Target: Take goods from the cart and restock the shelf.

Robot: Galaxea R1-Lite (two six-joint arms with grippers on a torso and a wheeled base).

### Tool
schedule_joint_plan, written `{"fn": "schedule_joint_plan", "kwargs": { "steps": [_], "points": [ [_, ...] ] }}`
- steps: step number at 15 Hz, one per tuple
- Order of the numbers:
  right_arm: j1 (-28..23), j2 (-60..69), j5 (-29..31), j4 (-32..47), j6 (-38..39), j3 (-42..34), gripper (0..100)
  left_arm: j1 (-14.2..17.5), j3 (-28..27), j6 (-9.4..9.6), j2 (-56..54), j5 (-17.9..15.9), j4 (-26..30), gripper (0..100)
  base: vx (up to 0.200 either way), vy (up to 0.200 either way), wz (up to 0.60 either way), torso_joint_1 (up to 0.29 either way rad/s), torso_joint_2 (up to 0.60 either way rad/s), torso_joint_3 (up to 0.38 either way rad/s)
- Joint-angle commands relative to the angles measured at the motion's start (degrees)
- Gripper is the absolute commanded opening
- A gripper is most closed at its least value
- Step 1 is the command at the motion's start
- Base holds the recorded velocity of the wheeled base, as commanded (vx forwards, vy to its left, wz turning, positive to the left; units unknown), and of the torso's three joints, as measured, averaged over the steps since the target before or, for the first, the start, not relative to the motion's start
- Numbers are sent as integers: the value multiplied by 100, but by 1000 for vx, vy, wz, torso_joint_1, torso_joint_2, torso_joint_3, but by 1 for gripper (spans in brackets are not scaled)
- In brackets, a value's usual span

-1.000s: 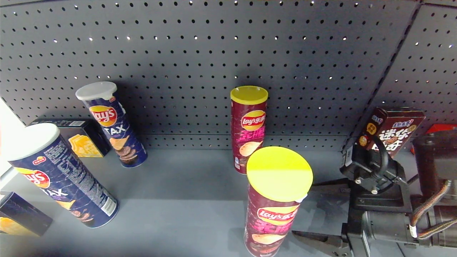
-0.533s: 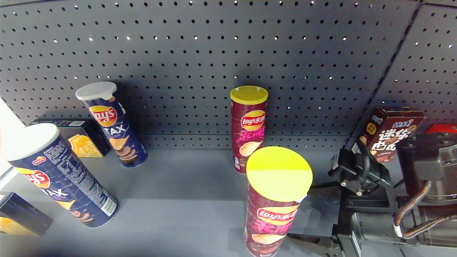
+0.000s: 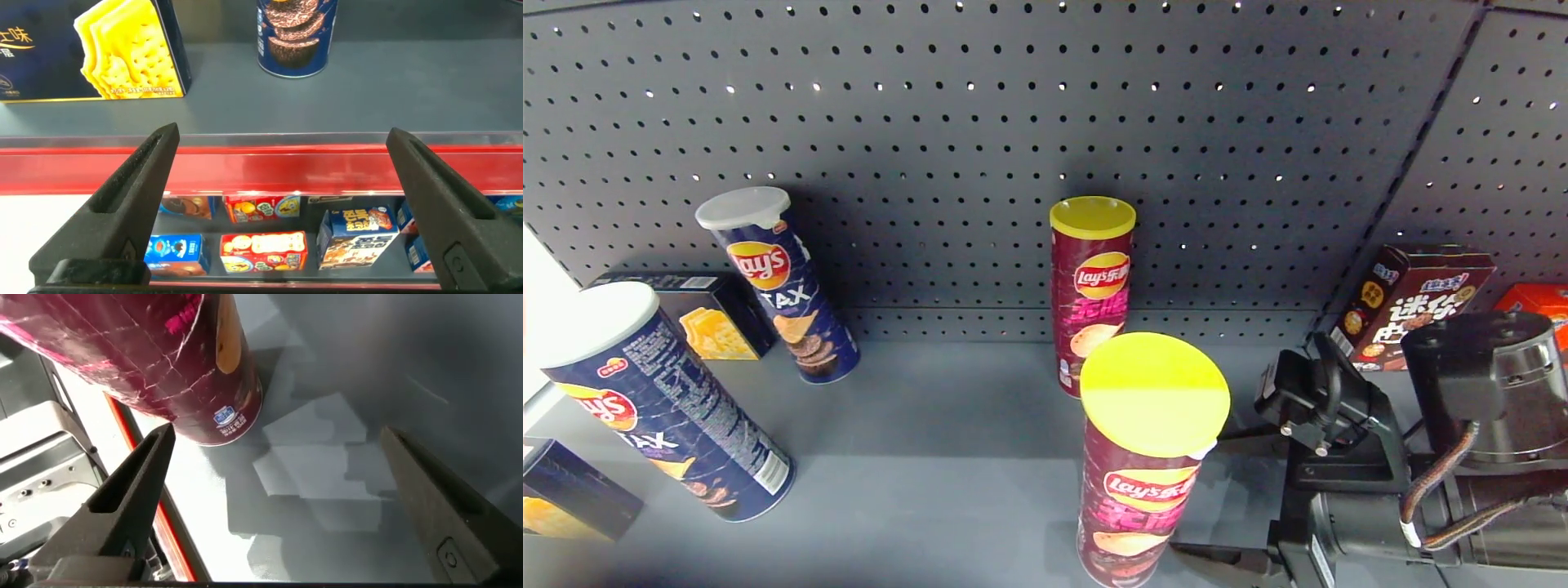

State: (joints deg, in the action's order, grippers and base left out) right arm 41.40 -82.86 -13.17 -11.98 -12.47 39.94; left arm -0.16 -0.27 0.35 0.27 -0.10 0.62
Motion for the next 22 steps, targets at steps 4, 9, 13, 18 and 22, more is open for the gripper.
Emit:
{"fn": "schedule_joint_plan", "kwargs": {
  "steps": [4, 9, 13, 18, 22],
  "points": [
    [-88, 15, -2, 3, -1, -21, 100, -2, 0, 0, 8, 1, -1, 100, 0, 0, 0, 0, 0, 0],
    [-27, -143, -2, 3, -27, -12, 100, -2, 0, 0, 8, 1, -1, 100, 0, 0, 0, 0, 0, 0],
    [26, -292, -2, 3, -36, 49, 100, 7, 0, 0, 8, 1, -1, 100, 0, 0, 0, 0, 0, 0],
    [123, -459, -2, -6, -36, 190, 100, -2, 0, 0, 8, 1, -1, 100, 0, 0, 0, 0, 0, 0],
    [-35, -301, -2, -6, -36, 58, 100, -2, 0, 0, 8, 1, -1, 100, 0, 0, 0, 0, 0, 0]
  ]
}}
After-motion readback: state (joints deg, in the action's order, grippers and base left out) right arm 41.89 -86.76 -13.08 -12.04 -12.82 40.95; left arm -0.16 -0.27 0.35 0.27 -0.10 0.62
